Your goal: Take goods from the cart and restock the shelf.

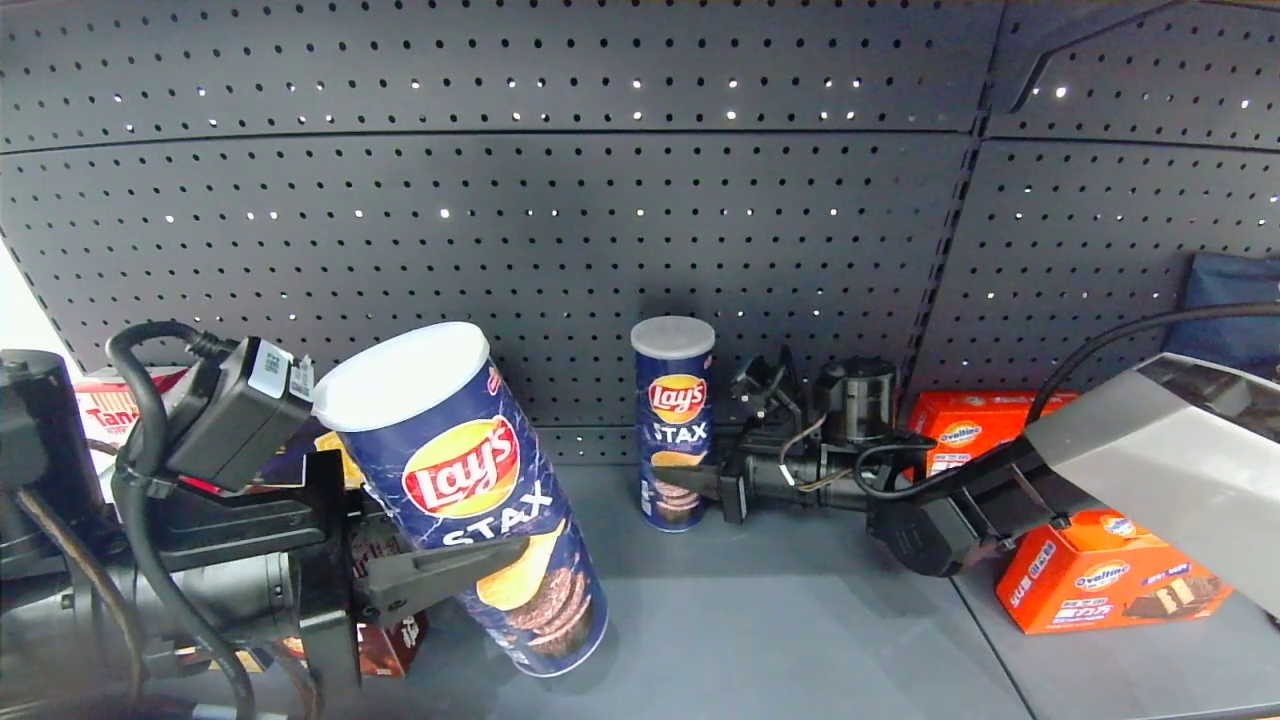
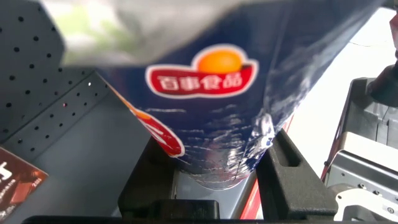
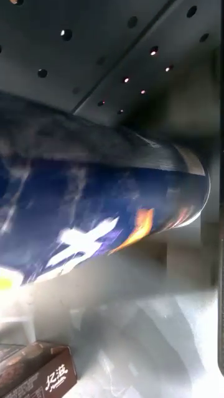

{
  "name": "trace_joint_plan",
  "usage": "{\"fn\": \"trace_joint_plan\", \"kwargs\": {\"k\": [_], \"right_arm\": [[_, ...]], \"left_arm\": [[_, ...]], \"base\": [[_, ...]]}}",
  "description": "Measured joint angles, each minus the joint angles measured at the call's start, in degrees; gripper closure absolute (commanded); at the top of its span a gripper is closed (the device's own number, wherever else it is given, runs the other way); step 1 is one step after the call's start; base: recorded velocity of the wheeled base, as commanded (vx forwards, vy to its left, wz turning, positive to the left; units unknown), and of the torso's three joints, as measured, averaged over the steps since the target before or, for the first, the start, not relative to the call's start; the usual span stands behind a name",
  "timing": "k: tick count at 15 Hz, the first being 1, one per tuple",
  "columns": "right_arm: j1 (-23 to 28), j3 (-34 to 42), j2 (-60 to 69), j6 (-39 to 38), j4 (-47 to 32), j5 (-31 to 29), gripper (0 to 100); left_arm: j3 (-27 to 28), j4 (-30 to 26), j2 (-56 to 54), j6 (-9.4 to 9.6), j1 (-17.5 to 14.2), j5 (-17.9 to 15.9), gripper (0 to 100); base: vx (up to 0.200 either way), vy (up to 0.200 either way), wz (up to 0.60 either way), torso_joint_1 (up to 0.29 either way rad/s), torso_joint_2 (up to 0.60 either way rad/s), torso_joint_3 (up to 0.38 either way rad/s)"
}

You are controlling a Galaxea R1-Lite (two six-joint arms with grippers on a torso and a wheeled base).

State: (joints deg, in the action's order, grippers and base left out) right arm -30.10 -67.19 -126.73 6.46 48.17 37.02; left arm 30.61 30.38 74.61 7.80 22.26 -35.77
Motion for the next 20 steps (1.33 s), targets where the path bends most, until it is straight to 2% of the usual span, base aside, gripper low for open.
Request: {"fn": "trace_joint_plan", "kwargs": {"k": [7,17,20], "right_arm": [[-0.61,3.52,2.95,-0.11,-0.38,-0.10,100],[-6.52,20.57,20.92,-1.65,0.17,-5.63,100],[-7.44,29.27,24.72,-1.67,4.39,-6.23,100]], "left_arm": [[-0.10,0.09,-0.07,0.00,-0.05,-0.02,100],[0.39,0.09,-0.29,-0.06,-0.02,0.00,100],[0.39,0.13,-0.30,-0.06,-0.11,0.05,100]], "base": [[0.000,0.000,0.00,0.000,0.00,0.000],[0.000,0.000,0.00,0.000,0.00,0.000],[0.000,0.000,0.00,0.000,0.00,0.000]]}}
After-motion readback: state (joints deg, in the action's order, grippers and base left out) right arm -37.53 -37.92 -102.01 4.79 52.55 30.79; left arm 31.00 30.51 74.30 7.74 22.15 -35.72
